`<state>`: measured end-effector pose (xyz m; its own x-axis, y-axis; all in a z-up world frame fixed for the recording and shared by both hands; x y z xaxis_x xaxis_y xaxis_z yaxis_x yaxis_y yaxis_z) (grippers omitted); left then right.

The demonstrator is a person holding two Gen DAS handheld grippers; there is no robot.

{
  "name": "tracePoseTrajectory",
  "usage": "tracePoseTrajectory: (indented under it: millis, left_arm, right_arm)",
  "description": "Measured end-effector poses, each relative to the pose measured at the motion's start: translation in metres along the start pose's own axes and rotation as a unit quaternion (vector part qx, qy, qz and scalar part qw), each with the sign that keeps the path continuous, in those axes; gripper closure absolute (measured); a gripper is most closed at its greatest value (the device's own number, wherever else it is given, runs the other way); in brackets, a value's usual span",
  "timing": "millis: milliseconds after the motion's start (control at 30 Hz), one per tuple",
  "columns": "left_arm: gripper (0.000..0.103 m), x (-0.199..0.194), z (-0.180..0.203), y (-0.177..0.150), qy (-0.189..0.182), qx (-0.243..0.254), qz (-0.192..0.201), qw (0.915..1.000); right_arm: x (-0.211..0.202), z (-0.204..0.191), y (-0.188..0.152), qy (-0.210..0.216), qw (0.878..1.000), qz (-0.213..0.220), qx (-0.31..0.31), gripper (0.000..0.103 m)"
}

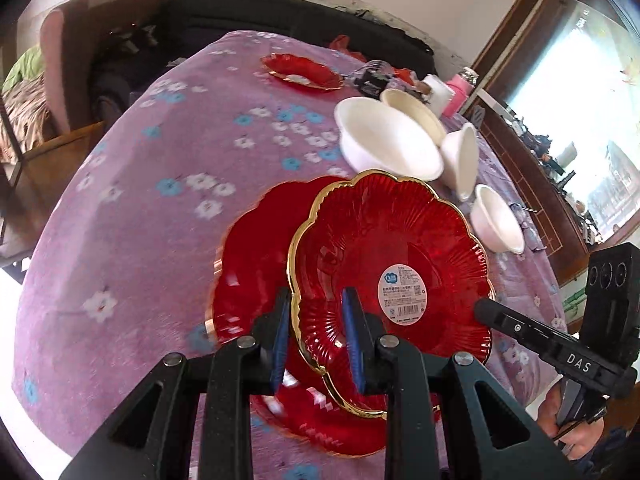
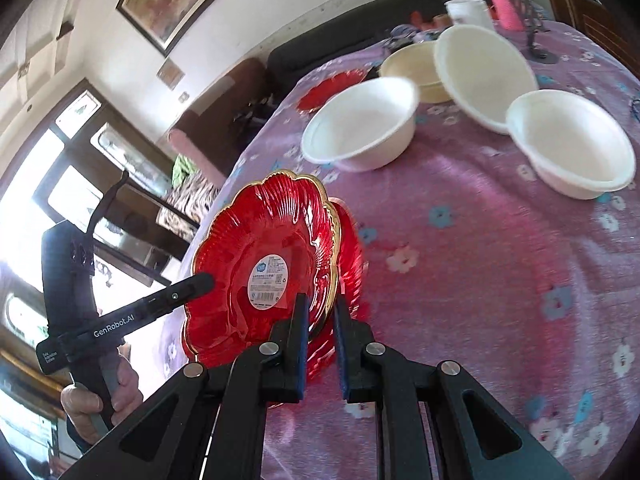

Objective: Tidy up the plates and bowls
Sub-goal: 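Lower the sticker plate onto the wedding plate and open the left tool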

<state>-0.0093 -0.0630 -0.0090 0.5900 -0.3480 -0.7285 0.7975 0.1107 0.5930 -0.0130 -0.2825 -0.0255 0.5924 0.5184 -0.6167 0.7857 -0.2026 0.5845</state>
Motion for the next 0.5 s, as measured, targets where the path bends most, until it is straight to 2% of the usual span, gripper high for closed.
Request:
tracePoseTrajectory:
  millis: [200,433,500]
  left_arm:
    - [0.08,0.004,-0.013,-0.007,0.016,-0.004,-0.002,0.9999]
    - [0.08,0.004,-0.004,-0.009,0.06,0.039,0.021,0.9973]
    - [0.076,0.002,-0.002,-0.01,0.075,0.05,0.03,0.9955]
  right_arm:
    - [0.02,-0.007,-0.006,-0.006,1.0,-0.02,-0.011,0.09]
    - [0.028,-0.015,-0.006,-0.027,0.999,-0.02,-0.031,0.09]
    - [0.031,-0.017,-0.005,-0.035,0.998,-0.02,-0.04,0.09]
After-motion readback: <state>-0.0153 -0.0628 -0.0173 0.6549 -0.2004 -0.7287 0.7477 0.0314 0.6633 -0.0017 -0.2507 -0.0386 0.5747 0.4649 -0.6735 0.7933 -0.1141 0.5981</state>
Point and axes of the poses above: each gripper's, at about its wrist camera, not at the fingertips, and x roughly the way its jaws point, z to its right, y to its top, the point moved 2 cm from there along x, roughly the way its jaws point, and after that the axes turned 5 degrees about z, right-handed, at the moved point
